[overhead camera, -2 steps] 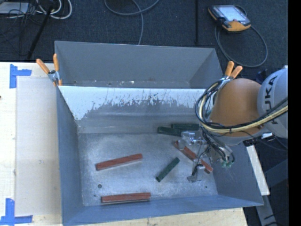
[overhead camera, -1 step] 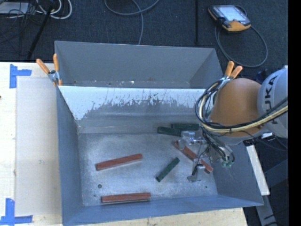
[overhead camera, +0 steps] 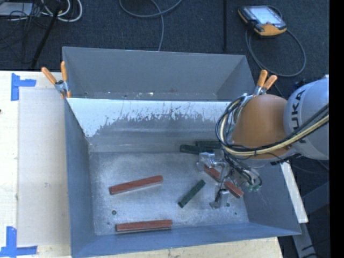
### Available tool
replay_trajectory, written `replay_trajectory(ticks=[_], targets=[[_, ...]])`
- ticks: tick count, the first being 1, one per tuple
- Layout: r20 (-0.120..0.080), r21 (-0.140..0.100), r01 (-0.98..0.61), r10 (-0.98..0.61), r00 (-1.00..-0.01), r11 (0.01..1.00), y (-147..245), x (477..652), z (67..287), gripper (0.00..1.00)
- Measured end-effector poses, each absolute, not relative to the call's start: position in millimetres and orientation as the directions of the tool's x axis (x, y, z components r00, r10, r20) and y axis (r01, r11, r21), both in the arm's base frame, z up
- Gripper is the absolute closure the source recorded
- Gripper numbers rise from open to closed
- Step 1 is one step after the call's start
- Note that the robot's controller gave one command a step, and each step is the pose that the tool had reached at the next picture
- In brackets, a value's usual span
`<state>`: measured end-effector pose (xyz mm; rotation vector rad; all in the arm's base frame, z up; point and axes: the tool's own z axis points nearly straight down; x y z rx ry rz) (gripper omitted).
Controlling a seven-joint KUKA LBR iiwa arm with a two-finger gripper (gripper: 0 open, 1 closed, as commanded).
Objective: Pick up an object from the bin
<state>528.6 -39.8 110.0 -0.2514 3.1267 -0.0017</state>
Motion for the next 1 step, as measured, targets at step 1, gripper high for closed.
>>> replay_trajectory(ticks=[1], targets=[[0.001, 0.001, -0.390, -0.390, -0.921, 0.921, -33.4, 546.3, 69.7, 1.00]])
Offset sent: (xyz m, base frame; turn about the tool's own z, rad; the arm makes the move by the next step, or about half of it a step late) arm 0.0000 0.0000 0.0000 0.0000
